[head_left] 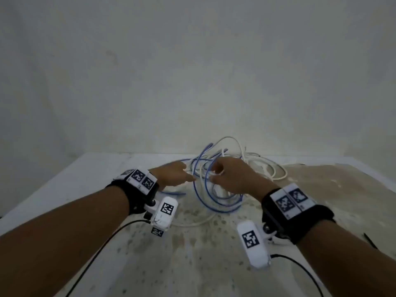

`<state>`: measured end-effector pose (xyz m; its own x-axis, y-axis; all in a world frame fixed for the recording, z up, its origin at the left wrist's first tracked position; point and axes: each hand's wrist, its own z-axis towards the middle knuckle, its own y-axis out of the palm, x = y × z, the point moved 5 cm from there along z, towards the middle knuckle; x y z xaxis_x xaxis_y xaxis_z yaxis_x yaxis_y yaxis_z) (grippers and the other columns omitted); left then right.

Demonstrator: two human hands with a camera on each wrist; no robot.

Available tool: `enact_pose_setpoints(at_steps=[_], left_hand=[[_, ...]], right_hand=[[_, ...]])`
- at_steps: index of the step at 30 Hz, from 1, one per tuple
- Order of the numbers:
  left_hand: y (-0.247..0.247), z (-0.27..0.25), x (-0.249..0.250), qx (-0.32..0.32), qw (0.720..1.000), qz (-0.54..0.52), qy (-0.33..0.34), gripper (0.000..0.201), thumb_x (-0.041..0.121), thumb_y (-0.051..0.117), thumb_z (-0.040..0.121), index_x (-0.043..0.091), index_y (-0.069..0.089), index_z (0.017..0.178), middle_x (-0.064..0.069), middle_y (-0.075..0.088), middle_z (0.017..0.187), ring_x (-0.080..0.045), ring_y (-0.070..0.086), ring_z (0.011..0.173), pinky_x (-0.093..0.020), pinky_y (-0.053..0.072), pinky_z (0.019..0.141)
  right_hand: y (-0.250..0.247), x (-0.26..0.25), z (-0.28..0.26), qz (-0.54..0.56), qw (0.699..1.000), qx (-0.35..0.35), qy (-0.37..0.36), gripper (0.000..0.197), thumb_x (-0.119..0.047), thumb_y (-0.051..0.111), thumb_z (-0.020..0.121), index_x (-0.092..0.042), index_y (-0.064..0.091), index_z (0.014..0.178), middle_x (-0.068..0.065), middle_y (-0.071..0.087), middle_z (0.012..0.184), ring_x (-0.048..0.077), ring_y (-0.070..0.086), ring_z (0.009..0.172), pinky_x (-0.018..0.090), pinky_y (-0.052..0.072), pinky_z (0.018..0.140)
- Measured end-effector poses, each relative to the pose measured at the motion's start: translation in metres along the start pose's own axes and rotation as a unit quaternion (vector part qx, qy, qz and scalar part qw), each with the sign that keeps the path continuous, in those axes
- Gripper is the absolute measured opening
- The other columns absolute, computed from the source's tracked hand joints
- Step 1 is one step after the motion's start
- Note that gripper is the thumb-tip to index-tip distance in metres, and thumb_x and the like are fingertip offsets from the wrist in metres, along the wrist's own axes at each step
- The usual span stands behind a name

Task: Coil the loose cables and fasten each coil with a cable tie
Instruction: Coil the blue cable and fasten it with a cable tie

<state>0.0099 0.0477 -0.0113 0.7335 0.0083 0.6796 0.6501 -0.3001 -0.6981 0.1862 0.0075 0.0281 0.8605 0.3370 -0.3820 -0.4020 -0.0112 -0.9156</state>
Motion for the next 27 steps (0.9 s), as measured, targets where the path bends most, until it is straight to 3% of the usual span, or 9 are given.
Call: enact_pose_setpoints(at_steps=[3, 6, 8, 9, 11, 15, 19, 24, 27], left_hand=[[0.006, 0.012, 0.005, -0.027, 0.991, -0.120, 0.043, 0.039, 0.034, 0.065, 0.093, 0.009, 0.063, 0.123, -0.006, 0.071, 0.114, -0.018, 0.067, 0.102, -0.037, 0.044, 0.091], [-0.004, 0.011, 0.022, 0.010, 0.977, -0.189, 0.097, 0.021, 0.018, 0.057, 0.099, 0.003, 0.070, 0.093, -0.017, 0.073, 0.094, -0.020, 0.069, 0.082, -0.036, 0.053, 0.086], [-0.017, 0.007, 0.034, 0.028, 0.969, -0.213, 0.119, 0.015, 0.010, 0.056, 0.099, 0.000, 0.068, 0.098, -0.016, 0.073, 0.086, -0.021, 0.070, 0.078, -0.034, 0.058, 0.083], [-0.024, 0.004, 0.038, 0.042, 0.967, -0.216, 0.124, 0.012, 0.007, 0.056, 0.098, 0.001, 0.066, 0.101, -0.013, 0.073, 0.081, -0.021, 0.071, 0.075, -0.032, 0.058, 0.079], [-0.043, -0.003, 0.045, 0.084, 0.962, -0.232, 0.113, 0.009, 0.001, 0.056, 0.095, 0.006, 0.062, 0.098, -0.012, 0.073, 0.077, -0.020, 0.071, 0.068, -0.026, 0.058, 0.066], [-0.083, -0.007, 0.034, 0.190, 0.932, -0.307, 0.030, 0.011, -0.004, 0.052, 0.090, -0.001, 0.062, 0.087, -0.011, 0.060, 0.064, -0.013, 0.060, 0.043, -0.022, 0.056, 0.052], [-0.126, -0.015, 0.009, 0.237, 0.907, -0.347, -0.032, 0.014, -0.001, 0.054, 0.092, 0.003, 0.062, 0.082, -0.003, 0.048, 0.057, -0.012, 0.044, 0.050, -0.019, 0.052, 0.044], [-0.137, -0.031, -0.010, 0.246, 0.927, -0.275, -0.062, 0.018, 0.002, 0.050, 0.098, -0.001, 0.066, 0.092, -0.004, 0.049, 0.059, -0.008, 0.039, 0.040, -0.013, 0.037, 0.036], [-0.121, -0.042, 0.006, 0.243, 0.930, -0.273, -0.037, 0.016, 0.008, 0.049, 0.101, 0.002, 0.064, 0.096, -0.005, 0.050, 0.065, -0.009, 0.036, 0.042, -0.014, 0.031, 0.035]], right_hand=[[0.020, -0.011, 0.015, -0.062, 0.998, -0.029, -0.014, 0.053, -0.046, 0.064, 0.091, -0.013, 0.053, 0.132, 0.007, 0.058, 0.130, 0.026, 0.056, 0.114, 0.031, 0.045, 0.087], [0.043, -0.013, 0.018, -0.094, 0.993, -0.068, -0.014, 0.067, -0.061, 0.062, 0.087, -0.012, 0.053, 0.133, 0.010, 0.058, 0.124, 0.028, 0.057, 0.109, 0.037, 0.049, 0.085], [0.048, -0.010, 0.019, -0.128, 0.991, -0.048, -0.018, 0.051, -0.061, 0.058, 0.089, -0.012, 0.064, 0.101, 0.009, 0.061, 0.094, 0.027, 0.060, 0.086, 0.033, 0.046, 0.068], [0.048, -0.006, 0.020, -0.127, 0.991, -0.030, -0.009, 0.045, -0.056, 0.056, 0.093, -0.013, 0.061, 0.080, 0.007, 0.056, 0.076, 0.026, 0.058, 0.072, 0.032, 0.042, 0.059], [0.040, 0.000, 0.019, -0.100, 0.995, 0.000, 0.017, 0.047, -0.045, 0.052, 0.098, -0.016, 0.049, 0.061, 0.004, 0.047, 0.060, 0.022, 0.049, 0.056, 0.029, 0.033, 0.050], [-0.009, 0.020, 0.010, -0.093, 0.990, 0.095, 0.049, 0.040, -0.038, 0.058, 0.095, -0.017, 0.051, 0.062, 0.004, 0.053, 0.065, 0.024, 0.051, 0.064, 0.027, 0.028, 0.050], [-0.059, 0.068, -0.007, -0.050, 0.973, 0.185, 0.126, 0.034, -0.038, 0.058, 0.096, -0.015, 0.062, 0.072, 0.006, 0.063, 0.078, 0.028, 0.056, 0.076, 0.029, 0.037, 0.066], [-0.069, 0.103, -0.023, -0.013, 0.972, 0.162, 0.170, 0.050, -0.040, 0.041, 0.104, -0.007, 0.070, 0.080, 0.012, 0.069, 0.083, 0.031, 0.064, 0.080, 0.033, 0.046, 0.069], [-0.057, 0.079, -0.030, 0.171, 0.972, 0.095, 0.126, 0.049, -0.041, 0.045, 0.103, -0.010, 0.067, 0.072, 0.006, 0.068, 0.071, 0.022, 0.062, 0.062, 0.028, 0.048, 0.055]])
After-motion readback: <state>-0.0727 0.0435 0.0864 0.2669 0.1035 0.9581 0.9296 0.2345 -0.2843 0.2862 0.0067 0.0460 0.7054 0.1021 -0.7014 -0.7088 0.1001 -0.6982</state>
